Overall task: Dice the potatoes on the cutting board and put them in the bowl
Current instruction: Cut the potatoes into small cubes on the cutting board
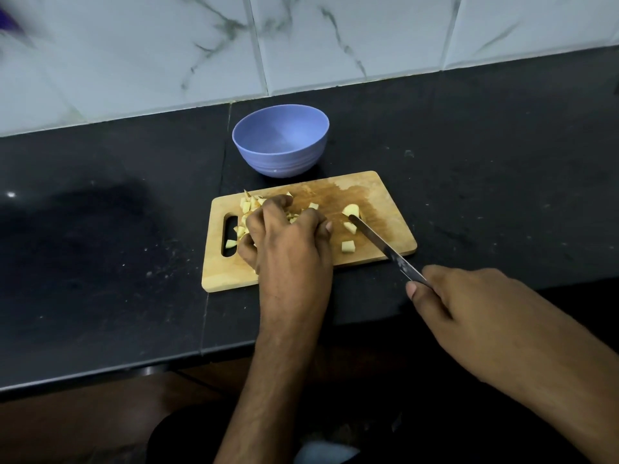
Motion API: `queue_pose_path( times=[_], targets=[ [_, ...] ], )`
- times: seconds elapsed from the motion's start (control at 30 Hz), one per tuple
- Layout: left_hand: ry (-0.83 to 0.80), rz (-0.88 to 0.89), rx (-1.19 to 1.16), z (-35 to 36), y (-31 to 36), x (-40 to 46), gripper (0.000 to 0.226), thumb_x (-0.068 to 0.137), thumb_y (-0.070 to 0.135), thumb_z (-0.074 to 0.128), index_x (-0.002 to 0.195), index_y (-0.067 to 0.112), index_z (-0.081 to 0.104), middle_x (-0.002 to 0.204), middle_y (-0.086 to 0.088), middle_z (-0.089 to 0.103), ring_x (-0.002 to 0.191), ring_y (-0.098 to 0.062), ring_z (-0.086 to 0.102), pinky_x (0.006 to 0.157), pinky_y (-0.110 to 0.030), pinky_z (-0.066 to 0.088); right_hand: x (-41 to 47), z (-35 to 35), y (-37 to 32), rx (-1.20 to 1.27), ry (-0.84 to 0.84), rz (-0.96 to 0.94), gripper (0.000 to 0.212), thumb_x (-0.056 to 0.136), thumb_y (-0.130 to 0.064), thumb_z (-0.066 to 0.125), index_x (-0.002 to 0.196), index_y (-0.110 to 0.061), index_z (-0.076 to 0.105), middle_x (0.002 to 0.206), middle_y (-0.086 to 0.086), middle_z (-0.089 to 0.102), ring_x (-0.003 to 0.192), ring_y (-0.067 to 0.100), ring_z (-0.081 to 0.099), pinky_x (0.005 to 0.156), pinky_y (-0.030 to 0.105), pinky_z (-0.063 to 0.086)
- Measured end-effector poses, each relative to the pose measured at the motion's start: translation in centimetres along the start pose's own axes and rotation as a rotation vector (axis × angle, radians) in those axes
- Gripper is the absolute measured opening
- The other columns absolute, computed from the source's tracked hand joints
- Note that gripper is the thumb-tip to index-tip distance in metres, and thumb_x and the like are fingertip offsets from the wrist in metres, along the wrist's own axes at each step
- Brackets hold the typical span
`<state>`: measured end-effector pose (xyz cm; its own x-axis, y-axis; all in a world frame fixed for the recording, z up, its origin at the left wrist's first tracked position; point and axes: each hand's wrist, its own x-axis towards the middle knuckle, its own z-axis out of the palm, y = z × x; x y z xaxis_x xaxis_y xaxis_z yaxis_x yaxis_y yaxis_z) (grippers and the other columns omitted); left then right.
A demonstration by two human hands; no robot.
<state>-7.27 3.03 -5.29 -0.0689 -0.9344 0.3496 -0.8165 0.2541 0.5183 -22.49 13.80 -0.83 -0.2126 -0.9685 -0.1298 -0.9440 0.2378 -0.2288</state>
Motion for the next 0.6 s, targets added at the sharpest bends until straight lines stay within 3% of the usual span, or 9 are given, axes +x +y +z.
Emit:
queue_pose_path(
  times=[0.2,0.3,0.47,0.6],
  targets=[
    [-0.124,0.135,-0.178,-1.0,-1.0,-0.5,0.016,0.088,0.046,0.061,0.101,0.042,0.07,0.138,0.016,0.042,0.138,-0.009,0.022,0.102,-0.039,0.012,-0.4,-0.1,0.1,0.024,0.001,0.006,0.039,0.1,-0.053,0.027,0.074,-0.027,0.039,0.064,-0.004,0.052,0.054,0.006,0.049,0.05,0.022,0.033],
    [-0.182,0.179,-0.079,-1.2,-0.6,-0.4,0.022,0.082,0.046,0.066,0.104,0.043,0.067,0.142,0.015,0.039,0.141,-0.011,0.019,0.105,-0.041,0.012,-0.4,-0.2,0.3,0.023,-0.011,0.011,0.038,0.101,-0.052,0.027,0.075,-0.027,0.04,0.065,-0.005,0.052,0.053,0.005,0.05,0.049,0.021,0.032],
    [-0.129,0.017,-0.069,-0.8,-0.1,-0.1,0.015,0.086,0.04,0.07,0.1,0.038,0.066,0.137,0.012,0.043,0.135,-0.012,0.024,0.106,-0.04,0.013,-0.3,-0.1,0.0,0.017,-0.023,-0.013,0.037,0.101,-0.052,0.026,0.076,-0.028,0.04,0.067,-0.005,0.053,0.053,0.006,0.051,0.049,0.019,0.031],
    [-0.027,-0.099,-0.078,-0.6,-0.3,0.2,0.023,0.089,0.038,0.07,0.111,0.034,0.065,0.136,0.008,0.043,0.136,-0.016,0.025,0.109,-0.045,0.018,-0.1,0.1,-0.1,0.024,-0.016,-0.019,0.038,0.101,-0.053,0.027,0.076,-0.028,0.039,0.068,-0.005,0.054,0.055,0.006,0.052,0.05,0.02,0.033]
  ],
)
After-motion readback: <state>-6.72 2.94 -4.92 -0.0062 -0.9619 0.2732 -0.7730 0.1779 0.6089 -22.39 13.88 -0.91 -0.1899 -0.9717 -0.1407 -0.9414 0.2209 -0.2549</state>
